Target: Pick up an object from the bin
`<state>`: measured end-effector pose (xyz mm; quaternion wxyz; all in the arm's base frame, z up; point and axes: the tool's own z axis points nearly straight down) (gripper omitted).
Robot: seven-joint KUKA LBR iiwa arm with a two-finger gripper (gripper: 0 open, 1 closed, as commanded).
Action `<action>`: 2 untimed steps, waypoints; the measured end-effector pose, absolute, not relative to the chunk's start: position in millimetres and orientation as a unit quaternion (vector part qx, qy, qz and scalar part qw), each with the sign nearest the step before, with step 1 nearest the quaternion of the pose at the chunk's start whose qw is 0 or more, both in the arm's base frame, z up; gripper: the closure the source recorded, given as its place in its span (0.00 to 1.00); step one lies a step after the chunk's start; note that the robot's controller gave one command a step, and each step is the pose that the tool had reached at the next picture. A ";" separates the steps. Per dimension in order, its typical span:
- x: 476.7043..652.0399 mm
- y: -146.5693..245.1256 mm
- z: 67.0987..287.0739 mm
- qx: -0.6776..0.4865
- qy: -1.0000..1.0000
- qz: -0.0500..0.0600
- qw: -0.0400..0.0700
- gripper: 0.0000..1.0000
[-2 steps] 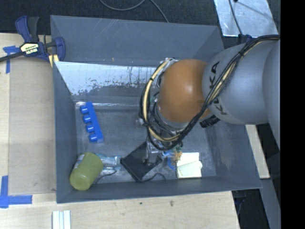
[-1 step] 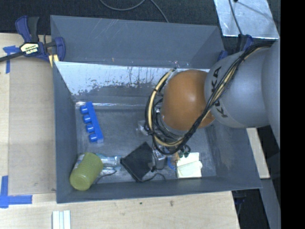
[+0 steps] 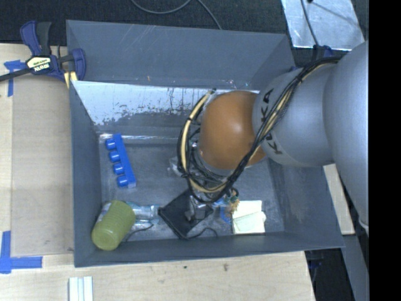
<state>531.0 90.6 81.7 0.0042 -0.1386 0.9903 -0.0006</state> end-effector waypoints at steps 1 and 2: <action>533.6 99.6 79.1 -0.124 0.992 0.000 0.005 0.00; 543.8 97.8 81.9 -0.135 0.991 0.001 0.004 0.00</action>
Offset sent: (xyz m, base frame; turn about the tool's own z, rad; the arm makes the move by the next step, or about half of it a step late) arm 0.0343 -0.0178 0.0060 -0.2467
